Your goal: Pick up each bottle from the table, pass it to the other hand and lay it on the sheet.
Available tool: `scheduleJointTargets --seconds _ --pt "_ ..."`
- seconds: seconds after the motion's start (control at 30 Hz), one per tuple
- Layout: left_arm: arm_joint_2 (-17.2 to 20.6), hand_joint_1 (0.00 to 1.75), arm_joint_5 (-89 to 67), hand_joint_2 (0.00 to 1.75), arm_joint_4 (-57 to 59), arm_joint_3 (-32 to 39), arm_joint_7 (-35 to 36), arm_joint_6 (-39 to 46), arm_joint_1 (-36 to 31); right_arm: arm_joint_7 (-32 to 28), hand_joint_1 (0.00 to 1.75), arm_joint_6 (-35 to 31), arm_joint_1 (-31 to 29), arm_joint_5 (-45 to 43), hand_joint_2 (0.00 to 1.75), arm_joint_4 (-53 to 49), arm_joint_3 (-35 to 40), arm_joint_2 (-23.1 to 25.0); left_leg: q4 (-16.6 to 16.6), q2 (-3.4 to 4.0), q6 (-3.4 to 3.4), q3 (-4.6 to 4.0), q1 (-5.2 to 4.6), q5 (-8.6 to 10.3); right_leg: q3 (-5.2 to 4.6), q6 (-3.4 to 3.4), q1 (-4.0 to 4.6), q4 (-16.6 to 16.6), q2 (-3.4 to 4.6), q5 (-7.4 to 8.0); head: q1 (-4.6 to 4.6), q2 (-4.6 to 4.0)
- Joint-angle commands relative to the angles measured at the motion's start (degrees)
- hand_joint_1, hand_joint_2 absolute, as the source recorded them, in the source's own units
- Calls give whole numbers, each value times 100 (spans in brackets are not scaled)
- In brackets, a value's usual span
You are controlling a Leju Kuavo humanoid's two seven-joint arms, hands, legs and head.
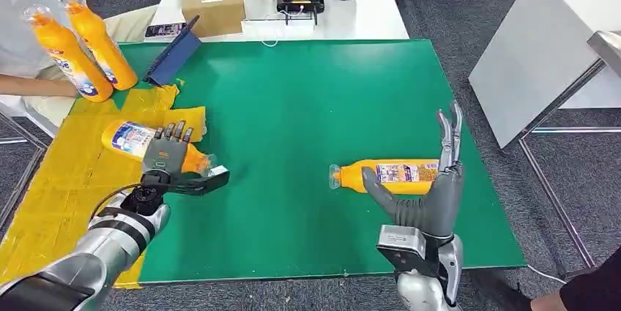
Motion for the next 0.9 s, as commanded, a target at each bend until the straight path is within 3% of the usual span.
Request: scheduleJointTargets --seconds 0.03,0.2,0.23,0.4,0.43,0.53,0.7,0.9 --pt "-174 0 -13 175 -121 336 -22 26 51 20 0 24 -85 -27 175 294 -59 -98 0 -7 -5 15 5 -7 19 -7 1 -5 18 -5 0 0" --pt "-297 0 362 175 -1026 1019 -659 1090 568 22 0 -41 -7 85 175 310 -88 -137 -3 -9 -10 24 7 -10 27 -12 4 -6 24 -9 -2 0" --pt "-395 0 1170 175 -2034 1377 -1447 1543 1058 166 0 -114 57 490 175 342 -130 -215 -4 -6 -6 15 3 -6 17 -8 2 -7 16 -5 -2 0" --pt "-639 0 2860 175 -5067 2057 -2837 1543 2598 1252 0 523 141 2192 175 618 -272 -784 0 -2 -5 46 9 -30 51 -8 4 -15 42 -20 -4 0" --pt "-622 0 3059 175 -5518 2072 -2918 1543 2797 1403 0 660 92 2392 175 766 -343 -931 -4 8 -2 16 3 -14 15 -2 1 -14 32 -4 -2 0" --pt "-493 0 3678 175 -6131 1970 -2974 1257 3039 1760 0 1233 -83 2931 175 1247 -554 -1307 3 5 -4 15 5 -23 18 -5 2 -12 36 -9 0 0" --pt "-467 0 4169 175 -6230 1879 -3125 912 3106 1765 0 1600 -260 2928 175 1613 -691 -1517 6 11 -10 19 6 -25 20 -14 3 -8 50 -9 -7 0" --pt "-425 0 5532 175 -6374 1649 -3562 -9 3238 1849 0 2725 -710 2777 175 2428 -597 -2188 3 1 -7 20 6 -23 25 -10 4 -13 47 -5 -7 0"
